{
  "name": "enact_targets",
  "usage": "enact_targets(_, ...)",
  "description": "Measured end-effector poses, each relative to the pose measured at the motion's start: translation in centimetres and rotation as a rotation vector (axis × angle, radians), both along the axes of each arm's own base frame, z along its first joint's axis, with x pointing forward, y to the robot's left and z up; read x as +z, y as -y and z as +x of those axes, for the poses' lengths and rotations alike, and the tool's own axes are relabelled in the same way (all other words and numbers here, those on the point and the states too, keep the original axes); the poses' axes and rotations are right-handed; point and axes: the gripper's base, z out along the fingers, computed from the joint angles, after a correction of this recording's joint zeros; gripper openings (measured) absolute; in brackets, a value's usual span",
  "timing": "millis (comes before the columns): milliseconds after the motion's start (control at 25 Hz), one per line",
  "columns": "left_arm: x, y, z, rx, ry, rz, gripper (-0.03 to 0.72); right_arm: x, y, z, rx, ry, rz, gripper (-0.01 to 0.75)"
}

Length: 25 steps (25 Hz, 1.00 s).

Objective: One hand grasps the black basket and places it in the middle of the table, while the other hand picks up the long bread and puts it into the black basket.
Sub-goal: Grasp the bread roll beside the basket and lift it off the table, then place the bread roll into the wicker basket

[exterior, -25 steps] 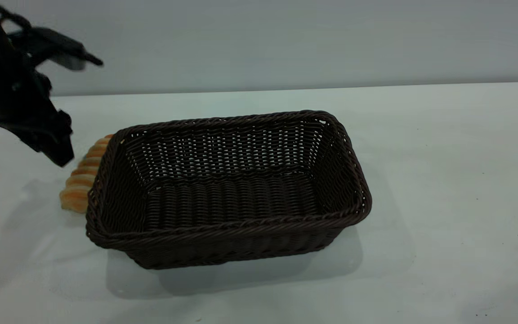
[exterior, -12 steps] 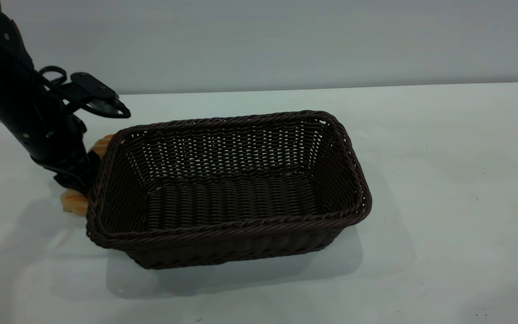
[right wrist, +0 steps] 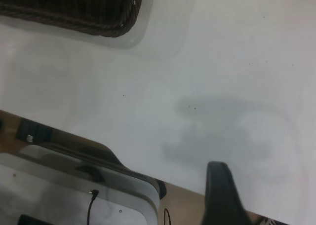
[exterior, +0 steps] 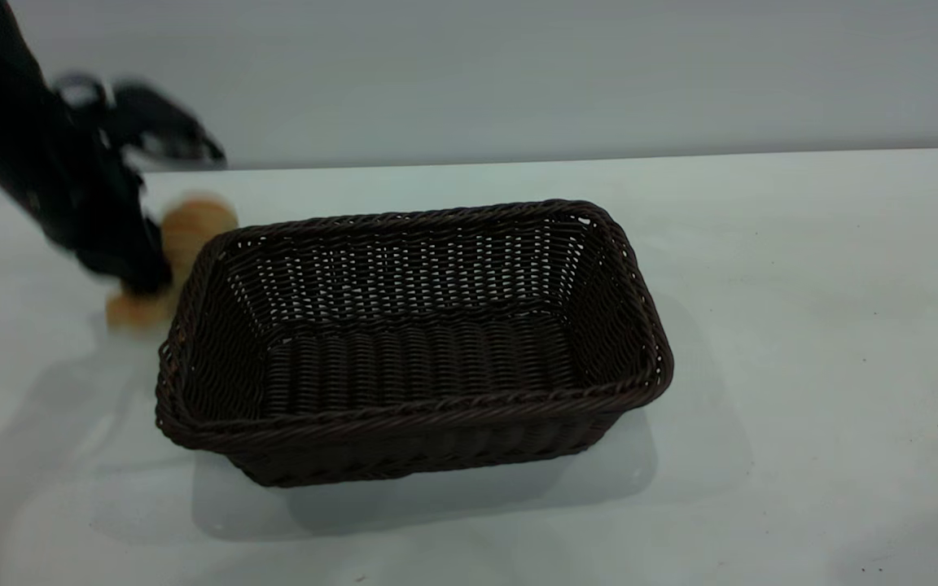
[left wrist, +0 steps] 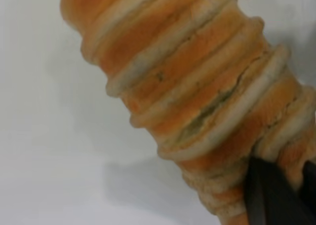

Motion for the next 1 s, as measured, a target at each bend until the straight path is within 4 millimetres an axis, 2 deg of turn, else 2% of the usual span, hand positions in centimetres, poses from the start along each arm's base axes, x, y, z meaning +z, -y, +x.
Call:
enact_targets(120,4.8,0.0,0.2,0.032,0.128,-0.021,0.056,0.0,0.0,0.0,0.0,0.0,0.0,0.483)
enact_targets(200,7.0,0.0,-0.1,0.059,0.167,-0.042,0.054,0.0,0.0,0.0,0.0,0.0,0.0,0.483)
enact_targets(360,9.8,1.6,-1.8,-0.008,0.12,-0.049,0.053,0.0,0.0,0.0,0.0,0.0,0.0,0.483)
enact_targets(560,9.7,5.7,-4.7,-0.179,-0.101,-0.072,0.053,0.0,0.0,0.0,0.0,0.0,0.0,0.483)
enact_targets(800,9.5,10.5,-6.6,-0.224,-0.214,-0.219,0.054,0.0,0.0,0.0,0.0,0.0,0.0,0.483)
enact_targets(1000,8.4,11.7,-7.2,-0.211,-0.294,-0.242,0.088,0.0,0.0,0.0,-0.001,0.0,0.0,0.483)
